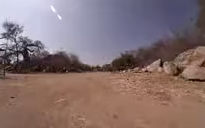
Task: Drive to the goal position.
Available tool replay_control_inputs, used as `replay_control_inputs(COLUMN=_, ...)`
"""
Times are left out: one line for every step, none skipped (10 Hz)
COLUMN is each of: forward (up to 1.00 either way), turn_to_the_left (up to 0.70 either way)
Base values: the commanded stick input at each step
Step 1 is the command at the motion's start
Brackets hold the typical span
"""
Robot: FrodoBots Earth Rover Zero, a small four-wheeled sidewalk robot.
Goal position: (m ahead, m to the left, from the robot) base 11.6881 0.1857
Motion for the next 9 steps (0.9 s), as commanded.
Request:
replay_control_inputs(forward=1.0, turn_to_the_left=0.0)
replay_control_inputs(forward=1.0, turn_to_the_left=0.0)
replay_control_inputs(forward=1.0, turn_to_the_left=0.0)
replay_control_inputs(forward=1.0, turn_to_the_left=0.0)
replay_control_inputs(forward=1.0, turn_to_the_left=0.0)
replay_control_inputs(forward=1.0, turn_to_the_left=0.0)
replay_control_inputs(forward=1.0, turn_to_the_left=0.0)
replay_control_inputs(forward=1.0, turn_to_the_left=0.0)
replay_control_inputs(forward=1.0, turn_to_the_left=0.0)
